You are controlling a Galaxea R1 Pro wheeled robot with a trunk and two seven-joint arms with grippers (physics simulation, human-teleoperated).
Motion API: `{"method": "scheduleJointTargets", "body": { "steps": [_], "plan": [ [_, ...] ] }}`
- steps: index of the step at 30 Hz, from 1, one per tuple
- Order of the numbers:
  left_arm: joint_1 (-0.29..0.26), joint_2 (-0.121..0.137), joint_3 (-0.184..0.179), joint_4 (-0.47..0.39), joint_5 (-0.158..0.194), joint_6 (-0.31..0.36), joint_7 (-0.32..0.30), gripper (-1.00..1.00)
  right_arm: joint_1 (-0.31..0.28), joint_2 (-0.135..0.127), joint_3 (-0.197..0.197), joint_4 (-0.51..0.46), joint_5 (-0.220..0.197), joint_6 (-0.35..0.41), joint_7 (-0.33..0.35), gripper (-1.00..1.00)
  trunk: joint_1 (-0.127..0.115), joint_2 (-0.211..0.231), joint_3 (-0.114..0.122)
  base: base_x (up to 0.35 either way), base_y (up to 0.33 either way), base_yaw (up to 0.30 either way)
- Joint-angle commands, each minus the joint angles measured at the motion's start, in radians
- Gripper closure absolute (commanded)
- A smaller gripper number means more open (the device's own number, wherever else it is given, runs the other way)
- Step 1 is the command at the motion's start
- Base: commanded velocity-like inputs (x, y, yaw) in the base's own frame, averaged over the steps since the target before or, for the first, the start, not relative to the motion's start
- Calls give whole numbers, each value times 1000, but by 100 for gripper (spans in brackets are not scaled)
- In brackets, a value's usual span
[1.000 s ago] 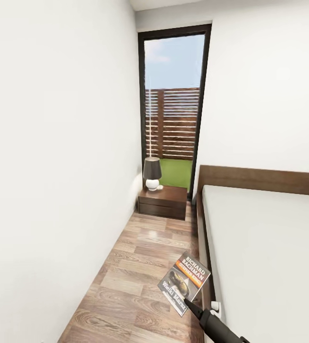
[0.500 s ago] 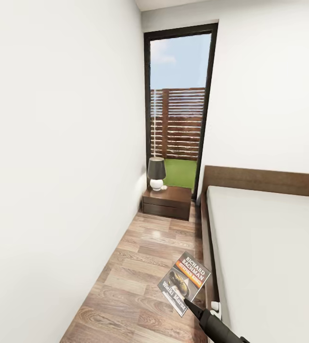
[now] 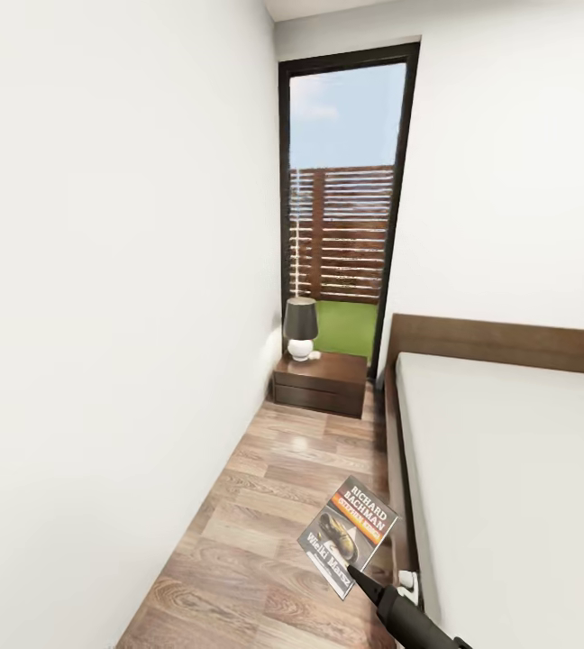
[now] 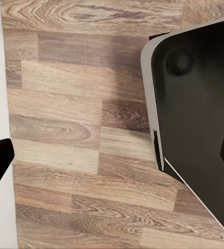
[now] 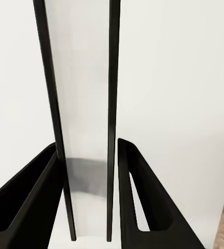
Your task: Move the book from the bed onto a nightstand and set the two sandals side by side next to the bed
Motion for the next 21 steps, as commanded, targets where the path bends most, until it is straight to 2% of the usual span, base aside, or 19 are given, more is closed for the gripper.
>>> {"method": "scheduleJointTargets", "body": {
  "steps": [1, 9, 21],
  "plan": [
    [1, 1, -9, -3, 5, 0, 7, -100, 0, 0, 2, 1, -9, 10, 3, 100, 0, 0, 0, 0, 0, 165],
    [1, 1, -9, -4, 5, -1, 7, -100, 0, 0, 3, 0, -9, 10, 3, 100, 0, 0, 0, 16, 7, 159],
    [1, 1, -10, -4, 4, -1, 6, -100, 0, 0, 2, 1, -10, 10, 3, 100, 0, 0, 0, 127, 81, 33]
  ]
}}
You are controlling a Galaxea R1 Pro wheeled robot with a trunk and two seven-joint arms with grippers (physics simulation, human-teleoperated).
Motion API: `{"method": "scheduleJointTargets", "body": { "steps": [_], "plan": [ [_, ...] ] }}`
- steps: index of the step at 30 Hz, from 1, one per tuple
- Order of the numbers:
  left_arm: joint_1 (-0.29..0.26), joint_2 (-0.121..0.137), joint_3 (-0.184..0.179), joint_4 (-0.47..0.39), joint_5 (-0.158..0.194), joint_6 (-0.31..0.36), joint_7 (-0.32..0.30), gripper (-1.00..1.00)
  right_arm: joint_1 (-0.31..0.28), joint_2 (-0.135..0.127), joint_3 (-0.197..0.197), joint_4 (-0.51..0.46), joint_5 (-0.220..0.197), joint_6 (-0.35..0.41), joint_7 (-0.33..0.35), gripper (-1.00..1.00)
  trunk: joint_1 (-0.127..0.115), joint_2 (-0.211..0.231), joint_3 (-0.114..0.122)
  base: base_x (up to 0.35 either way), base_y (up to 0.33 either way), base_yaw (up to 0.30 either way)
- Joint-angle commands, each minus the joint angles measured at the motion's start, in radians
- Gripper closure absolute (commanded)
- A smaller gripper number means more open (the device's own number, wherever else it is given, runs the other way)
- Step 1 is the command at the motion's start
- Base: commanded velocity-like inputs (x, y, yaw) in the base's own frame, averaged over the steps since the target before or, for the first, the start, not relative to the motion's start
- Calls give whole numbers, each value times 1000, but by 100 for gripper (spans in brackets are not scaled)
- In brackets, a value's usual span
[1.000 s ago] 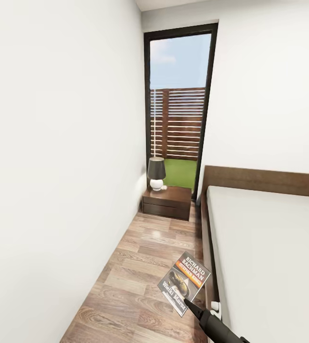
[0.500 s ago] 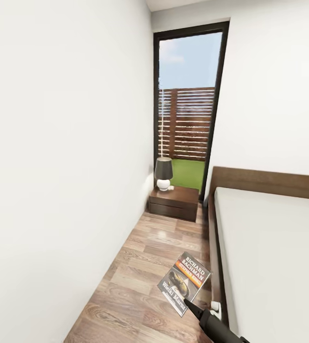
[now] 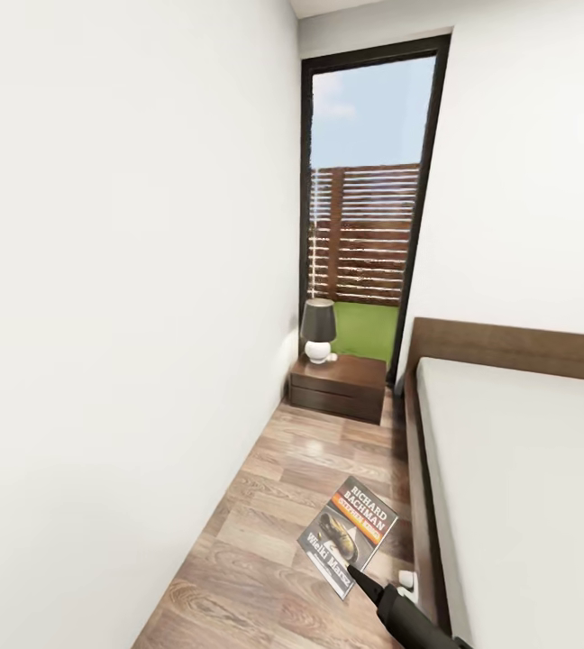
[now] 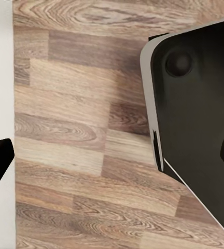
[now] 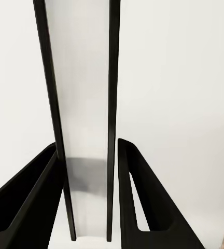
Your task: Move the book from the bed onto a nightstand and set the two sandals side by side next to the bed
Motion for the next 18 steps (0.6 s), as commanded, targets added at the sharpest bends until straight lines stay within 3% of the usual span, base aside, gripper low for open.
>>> {"method": "scheduleJointTargets", "body": {
  "steps": [1, 11, 18],
  "plan": [
    [1, 1, -9, -3, 4, 0, 7, -100, 0, 0, 2, 1, -9, 10, 3, 100, 0, 0, 0, 59, 34, 10],
    [1, 1, -9, -3, 0, 0, 7, -100, 0, 0, 1, 1, -10, 10, 3, 100, 0, 0, 0, 60, 83, -4],
    [0, 0, -9, -3, -1, 0, 7, -100, 0, 0, 1, 1, -9, 10, 3, 100, 0, 0, 0, 49, 80, -147]
  ]
}}
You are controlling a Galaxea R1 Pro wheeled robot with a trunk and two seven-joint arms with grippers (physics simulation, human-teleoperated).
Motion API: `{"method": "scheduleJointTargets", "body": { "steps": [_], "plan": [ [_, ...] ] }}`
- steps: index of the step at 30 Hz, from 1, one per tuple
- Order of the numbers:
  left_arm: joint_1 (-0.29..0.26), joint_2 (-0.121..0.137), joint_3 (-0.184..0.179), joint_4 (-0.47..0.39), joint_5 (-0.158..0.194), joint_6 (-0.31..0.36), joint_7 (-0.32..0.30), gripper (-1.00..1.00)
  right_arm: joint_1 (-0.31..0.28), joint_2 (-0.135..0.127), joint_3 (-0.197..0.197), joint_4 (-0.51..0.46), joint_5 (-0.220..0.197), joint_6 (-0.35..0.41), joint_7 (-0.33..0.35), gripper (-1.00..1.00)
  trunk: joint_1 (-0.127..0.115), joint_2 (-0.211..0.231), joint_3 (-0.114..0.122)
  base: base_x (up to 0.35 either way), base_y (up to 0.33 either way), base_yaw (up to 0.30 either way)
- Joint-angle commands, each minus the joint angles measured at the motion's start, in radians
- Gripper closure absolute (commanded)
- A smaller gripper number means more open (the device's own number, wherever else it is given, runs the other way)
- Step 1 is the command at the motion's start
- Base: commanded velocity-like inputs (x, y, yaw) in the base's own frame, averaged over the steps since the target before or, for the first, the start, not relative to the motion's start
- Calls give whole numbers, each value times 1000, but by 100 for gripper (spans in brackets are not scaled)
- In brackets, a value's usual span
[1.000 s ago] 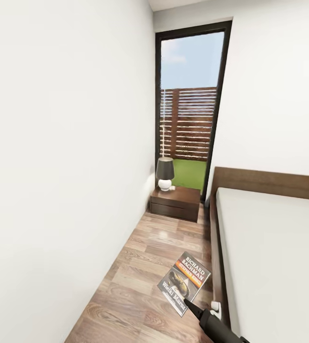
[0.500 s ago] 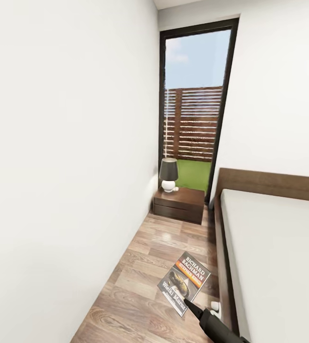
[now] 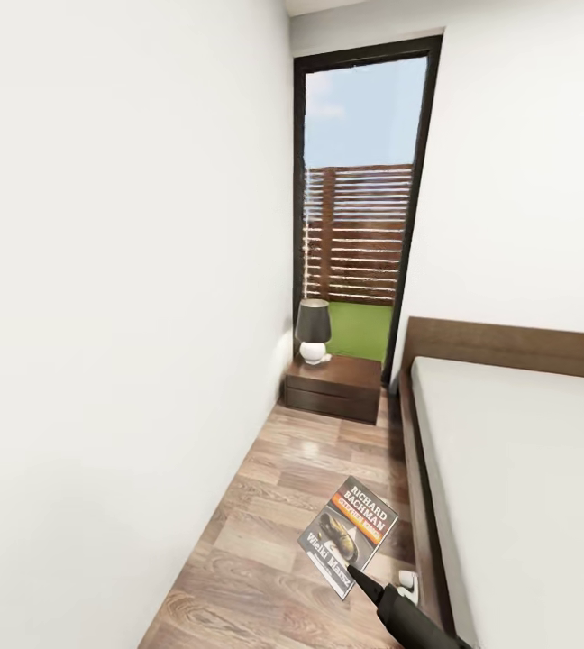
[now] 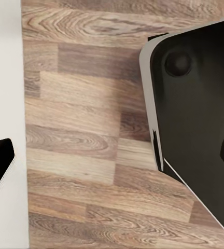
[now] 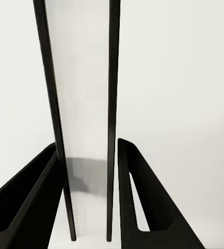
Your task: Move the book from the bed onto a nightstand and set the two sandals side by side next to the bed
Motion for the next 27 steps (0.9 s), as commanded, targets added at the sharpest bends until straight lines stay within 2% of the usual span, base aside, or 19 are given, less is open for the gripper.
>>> {"method": "scheduleJointTargets", "body": {
  "steps": [1, 11, 27],
  "plan": [
    [1, 1, -8, -4, 5, 0, 7, -100, 0, 0, 2, 1, -8, 10, 2, 100, 0, 0, 0, 22, 36, -215],
    [1, 2, -8, -4, 5, 0, 7, -100, 0, 0, 2, 1, -8, 10, 2, 100, 0, 0, 0, 11, 100, -195],
    [2, 0, -8, -4, 4, -4, 6, -100, 0, 0, 2, 1, -7, 10, 2, 100, 0, 0, 0, 7, 80, -30]
  ]
}}
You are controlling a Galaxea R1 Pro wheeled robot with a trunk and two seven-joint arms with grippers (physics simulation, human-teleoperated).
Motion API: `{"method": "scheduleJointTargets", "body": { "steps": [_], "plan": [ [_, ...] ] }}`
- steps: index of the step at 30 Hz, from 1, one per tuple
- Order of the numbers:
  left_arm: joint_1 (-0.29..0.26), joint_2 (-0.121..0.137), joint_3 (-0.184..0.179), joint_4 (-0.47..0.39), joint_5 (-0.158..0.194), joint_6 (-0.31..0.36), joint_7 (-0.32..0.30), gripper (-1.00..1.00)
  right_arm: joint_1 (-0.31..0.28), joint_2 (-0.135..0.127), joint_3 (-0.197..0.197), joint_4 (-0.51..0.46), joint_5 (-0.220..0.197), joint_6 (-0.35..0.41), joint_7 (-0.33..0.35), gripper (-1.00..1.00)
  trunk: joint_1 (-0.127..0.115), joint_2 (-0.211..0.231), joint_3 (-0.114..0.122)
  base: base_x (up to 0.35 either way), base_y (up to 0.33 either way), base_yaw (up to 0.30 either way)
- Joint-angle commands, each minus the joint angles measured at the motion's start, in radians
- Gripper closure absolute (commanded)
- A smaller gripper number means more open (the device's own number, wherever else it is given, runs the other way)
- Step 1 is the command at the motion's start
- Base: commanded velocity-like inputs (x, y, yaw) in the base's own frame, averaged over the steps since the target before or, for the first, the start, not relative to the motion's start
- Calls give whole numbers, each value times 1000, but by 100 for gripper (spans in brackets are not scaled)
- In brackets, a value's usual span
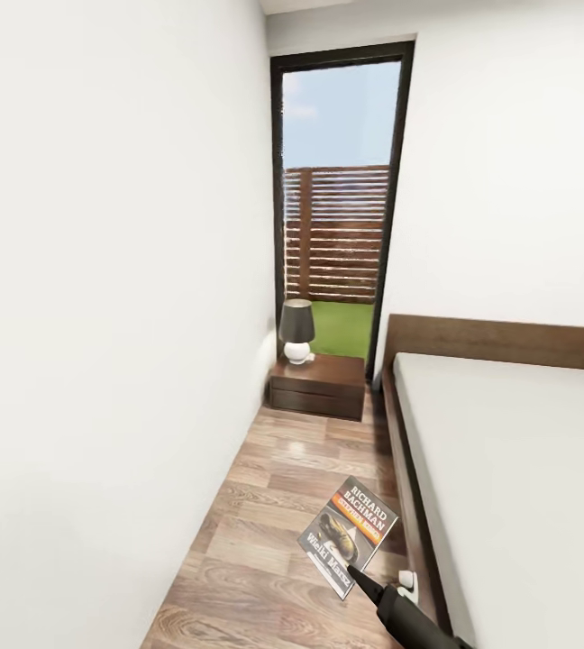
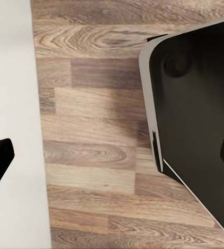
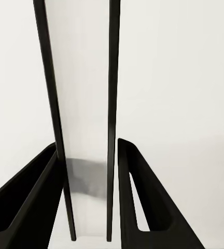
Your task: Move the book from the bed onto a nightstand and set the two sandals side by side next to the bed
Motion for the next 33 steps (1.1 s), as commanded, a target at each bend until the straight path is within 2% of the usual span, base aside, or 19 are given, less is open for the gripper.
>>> {"method": "scheduleJointTargets", "body": {
  "steps": [1, 16, 33],
  "plan": [
    [1, 1, -8, -3, 4, 0, 7, -100, 0, 0, 2, 1, -9, 10, 3, 100, 0, 0, 0, 25, 119, -4],
    [1, -2, -9, -3, 4, -2, 6, -100, 0, 0, 3, 2, -9, 10, 3, 100, 0, 0, 0, 16, 43, -17],
    [1, -8, -10, -3, 4, -2, 6, -100, 0, 0, 2, 2, -8, 10, 3, 100, 0, 0, 0, 87, 60, -179]
  ]
}}
